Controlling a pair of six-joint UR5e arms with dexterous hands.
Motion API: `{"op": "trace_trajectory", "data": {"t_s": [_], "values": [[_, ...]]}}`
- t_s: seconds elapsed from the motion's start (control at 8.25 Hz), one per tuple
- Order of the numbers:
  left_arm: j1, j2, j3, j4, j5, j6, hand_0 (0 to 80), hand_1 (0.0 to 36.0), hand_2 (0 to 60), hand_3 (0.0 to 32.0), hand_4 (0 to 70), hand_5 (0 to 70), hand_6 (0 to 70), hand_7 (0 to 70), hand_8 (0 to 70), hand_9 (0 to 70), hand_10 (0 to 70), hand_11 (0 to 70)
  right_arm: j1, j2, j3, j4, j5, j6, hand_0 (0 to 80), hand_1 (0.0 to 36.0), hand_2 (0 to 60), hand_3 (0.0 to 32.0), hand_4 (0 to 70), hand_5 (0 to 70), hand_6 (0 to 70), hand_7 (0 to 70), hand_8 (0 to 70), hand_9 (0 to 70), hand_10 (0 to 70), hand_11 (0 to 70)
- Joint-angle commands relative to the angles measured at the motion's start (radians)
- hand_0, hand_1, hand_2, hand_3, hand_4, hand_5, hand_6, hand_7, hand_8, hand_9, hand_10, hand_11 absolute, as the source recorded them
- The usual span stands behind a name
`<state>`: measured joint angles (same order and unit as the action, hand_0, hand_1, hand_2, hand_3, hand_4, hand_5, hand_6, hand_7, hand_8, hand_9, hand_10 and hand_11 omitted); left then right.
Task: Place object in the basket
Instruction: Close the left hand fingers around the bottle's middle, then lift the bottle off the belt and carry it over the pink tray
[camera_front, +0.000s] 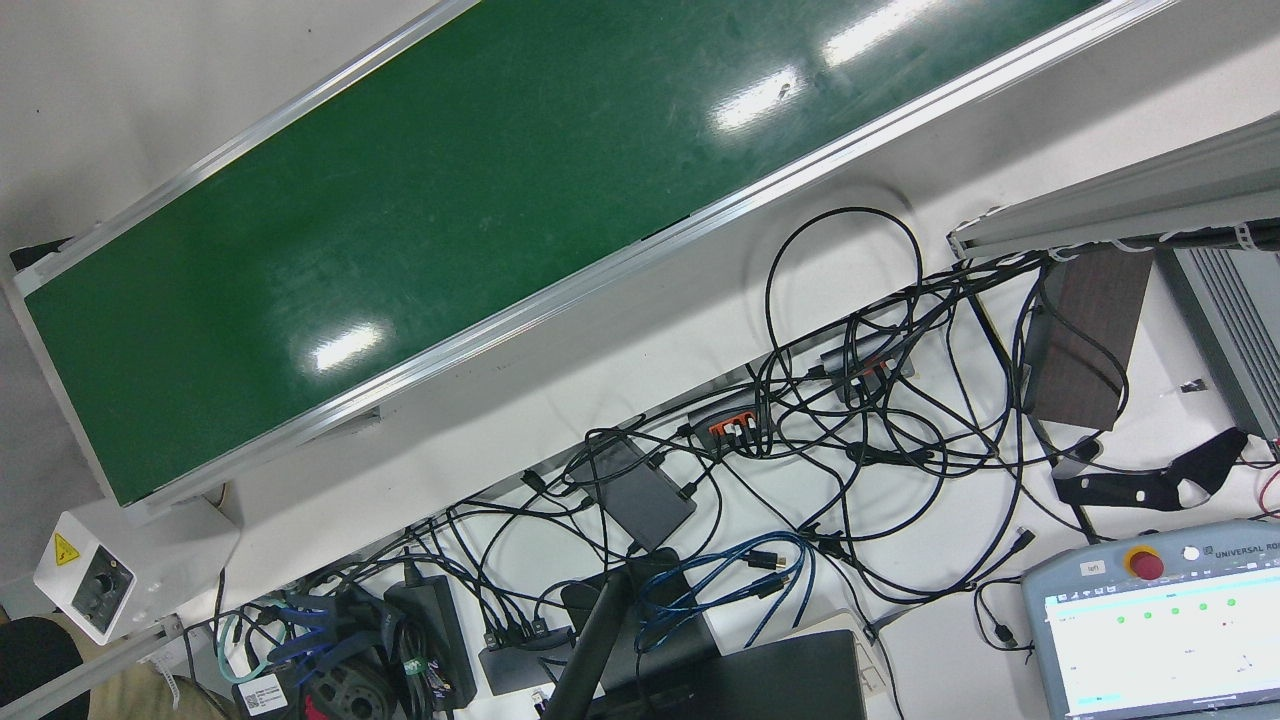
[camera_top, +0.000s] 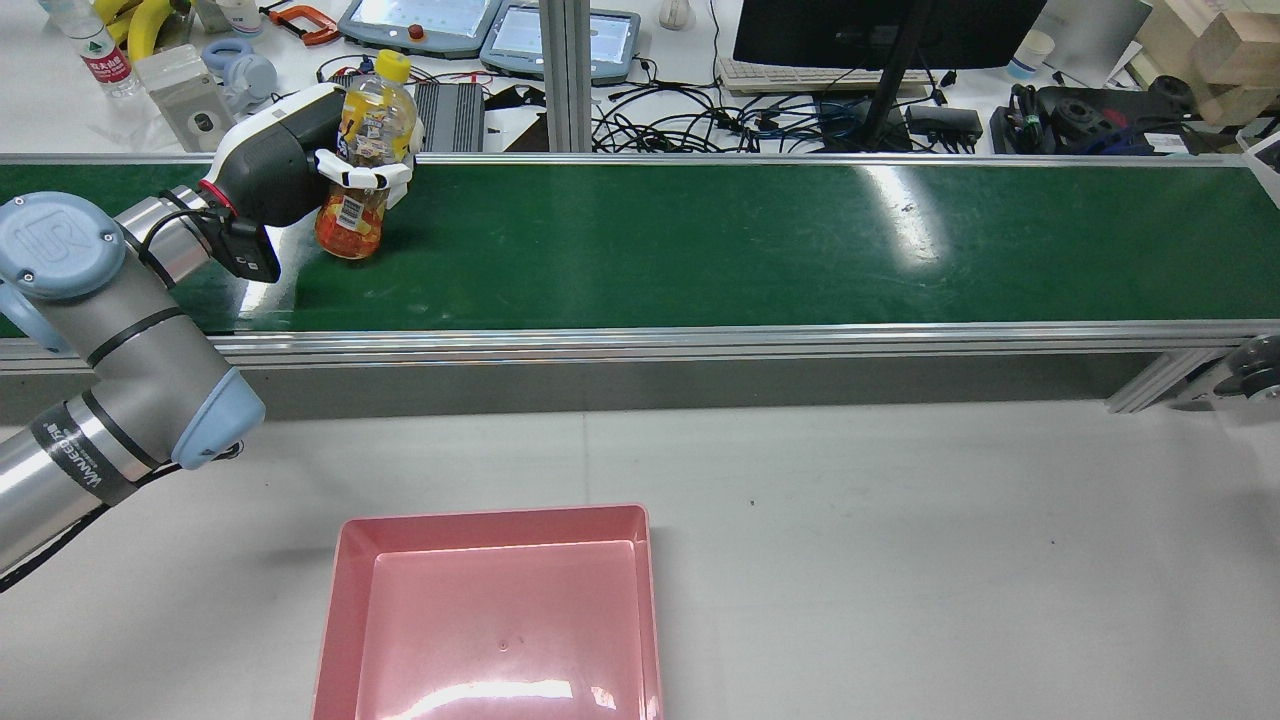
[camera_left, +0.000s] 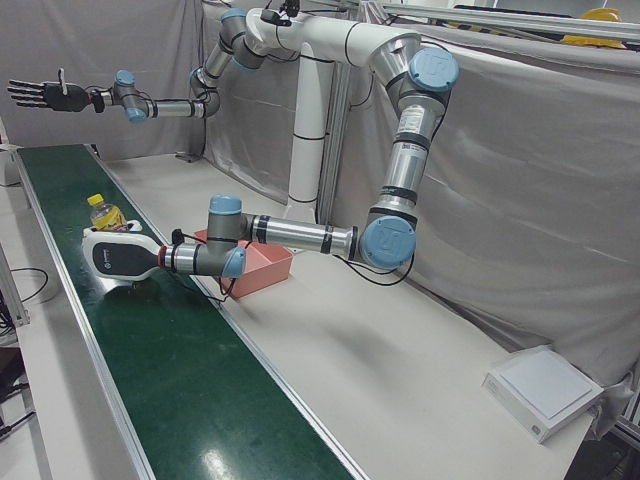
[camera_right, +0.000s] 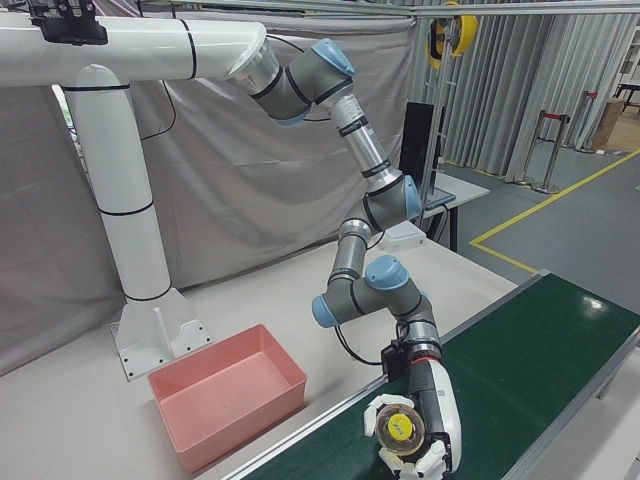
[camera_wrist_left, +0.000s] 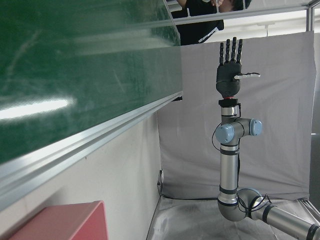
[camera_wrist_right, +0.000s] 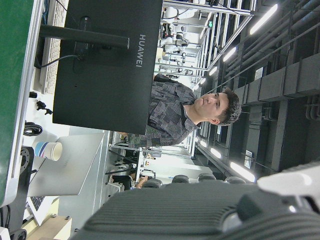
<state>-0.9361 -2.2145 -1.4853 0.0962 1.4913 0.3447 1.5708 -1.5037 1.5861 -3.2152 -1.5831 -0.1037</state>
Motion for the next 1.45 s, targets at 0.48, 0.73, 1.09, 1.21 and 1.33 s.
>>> {"op": "trace_trajectory", "data": {"t_s": [0.48,0.73,1.09,1.21,1.33], "values": [[0.153,-0.047,-0.182,0.065,0.001,0.000,51.7,18.7,60.0,0.0,70.0,70.0,70.0,70.0,69.4,70.0,69.9,70.0,0.002,0.000,0.003,0.000,0.000,0.001,0.0,0.0,0.0,0.0,0.0,0.0,0.0,0.0,0.0,0.0,0.0,0.0],[0.206,-0.015,-0.269,0.073,0.000,0.002,51.2,17.9,60.0,0.0,70.0,70.0,70.0,70.0,68.9,70.0,69.5,70.0,0.002,-0.001,0.003,0.000,0.000,-0.001,0.0,0.0,0.0,0.0,0.0,0.0,0.0,0.0,0.0,0.0,0.0,0.0],[0.333,0.068,-0.286,-0.011,-0.002,0.062,50.5,16.2,60.0,0.0,70.0,70.0,68.3,70.0,66.7,70.0,67.5,70.0,0.002,-0.001,0.003,0.000,0.000,-0.001,0.0,0.0,0.0,0.0,0.0,0.0,0.0,0.0,0.0,0.0,0.0,0.0],[0.377,0.091,-0.293,-0.039,-0.002,0.085,50.5,16.0,60.0,0.0,70.0,70.0,67.8,70.0,66.3,70.0,67.5,70.0,0.002,-0.001,0.002,0.000,0.000,-0.001,0.0,0.0,0.0,0.0,0.0,0.0,0.0,0.0,0.0,0.0,0.0,0.0],[0.400,0.094,-0.309,-0.041,0.000,0.111,50.2,15.3,59.4,0.0,70.0,70.0,67.3,70.0,65.7,70.0,67.2,70.0,0.002,-0.001,0.002,0.000,0.000,-0.001,0.0,0.0,0.0,0.0,0.0,0.0,0.0,0.0,0.0,0.0,0.0,0.0]]}}
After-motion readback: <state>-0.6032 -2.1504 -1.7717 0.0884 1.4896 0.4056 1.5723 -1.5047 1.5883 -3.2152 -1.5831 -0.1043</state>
